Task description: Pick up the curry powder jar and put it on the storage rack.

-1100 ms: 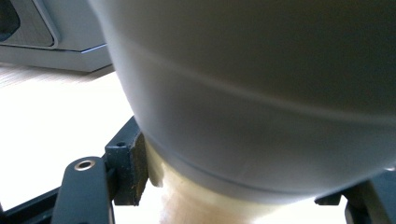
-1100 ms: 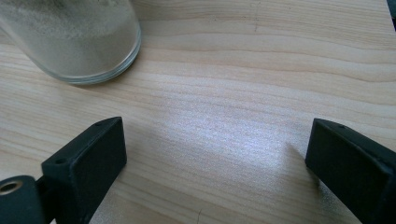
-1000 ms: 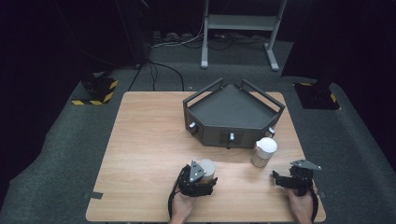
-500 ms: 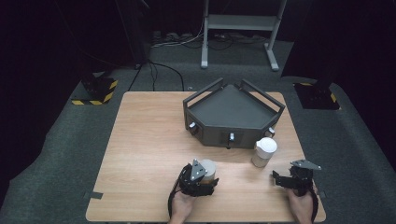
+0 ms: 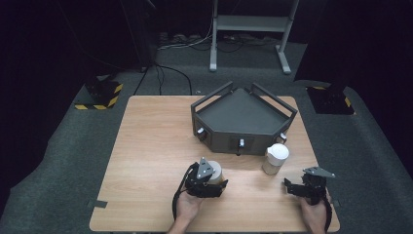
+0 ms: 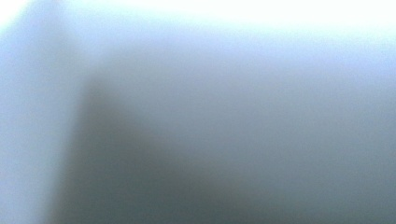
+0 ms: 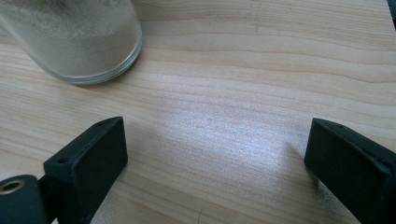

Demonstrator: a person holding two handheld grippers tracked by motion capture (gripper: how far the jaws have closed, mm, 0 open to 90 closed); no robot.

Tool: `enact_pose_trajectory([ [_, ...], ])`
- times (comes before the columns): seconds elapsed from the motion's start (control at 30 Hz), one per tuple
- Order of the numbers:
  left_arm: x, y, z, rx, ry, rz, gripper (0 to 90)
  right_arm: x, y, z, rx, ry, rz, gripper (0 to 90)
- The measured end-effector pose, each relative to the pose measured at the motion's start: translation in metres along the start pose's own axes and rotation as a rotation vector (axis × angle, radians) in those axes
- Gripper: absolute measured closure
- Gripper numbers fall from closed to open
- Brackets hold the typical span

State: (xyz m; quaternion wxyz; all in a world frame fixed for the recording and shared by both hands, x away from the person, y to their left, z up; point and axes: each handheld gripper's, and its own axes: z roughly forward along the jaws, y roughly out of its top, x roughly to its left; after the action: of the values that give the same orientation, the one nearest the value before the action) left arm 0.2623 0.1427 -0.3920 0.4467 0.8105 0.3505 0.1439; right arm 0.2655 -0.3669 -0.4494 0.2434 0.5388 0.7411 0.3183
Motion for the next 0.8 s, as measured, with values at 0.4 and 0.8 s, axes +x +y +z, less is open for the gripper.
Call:
enact_pose_trajectory([
  [0.4,0.015,0.043,-0.011,-0.006,-0.029,0.024,30.9,0.0,0.0,0.0,0.0,0.0,0.0,5.5],
  [0.8,0.032,0.1,-0.017,0.012,-0.049,0.042,31.0,0.0,0.0,0.0,0.0,0.0,0.0,5.5],
])
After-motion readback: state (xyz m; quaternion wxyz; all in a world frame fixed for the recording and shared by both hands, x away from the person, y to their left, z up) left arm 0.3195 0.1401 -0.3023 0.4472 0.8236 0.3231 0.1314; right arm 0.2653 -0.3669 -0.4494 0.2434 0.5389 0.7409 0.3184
